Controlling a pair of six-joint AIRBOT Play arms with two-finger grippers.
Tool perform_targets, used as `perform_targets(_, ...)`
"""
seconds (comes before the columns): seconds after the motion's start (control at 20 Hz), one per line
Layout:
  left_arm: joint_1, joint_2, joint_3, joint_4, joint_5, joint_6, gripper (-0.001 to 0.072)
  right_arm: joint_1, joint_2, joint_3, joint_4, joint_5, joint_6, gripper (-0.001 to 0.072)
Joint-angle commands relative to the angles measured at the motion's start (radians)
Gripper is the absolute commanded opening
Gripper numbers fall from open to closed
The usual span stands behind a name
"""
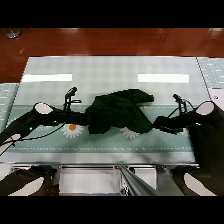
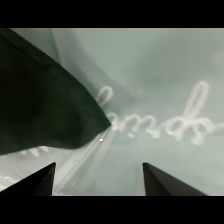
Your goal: Fold the shirts.
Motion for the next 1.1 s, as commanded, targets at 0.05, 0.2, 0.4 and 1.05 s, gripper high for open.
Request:
perform_targets(0.05, 0.0, -0.003, 0.01, -0.002, -0.012, 0.0, 0.0026, 0.118, -0.168, 0.045, 0.111, -0.063, -0.023, 0.0613)
perform_targets(0.2, 0.009, -0.002, 0.013, -0.003, -0.051, -0.002, 0.0026, 0.182, -0.26, 0.145, 0.165, -0.068, -0.022, 0.0613)
perform_targets(0.4, 0.028, 0.002, 0.034, -0.002, -0.069, -0.002, 0.0026, 0.244, -0.341, 0.27, 0.174, -0.063, -0.016, 0.0021)
perform_targets(1.05, 0.399, 0.339, 0.84, 0.108, -0.158, -0.187, 0.0025, 0.071, -0.109, 1.492, -0.105, 0.196, 0.04, 0.0029)
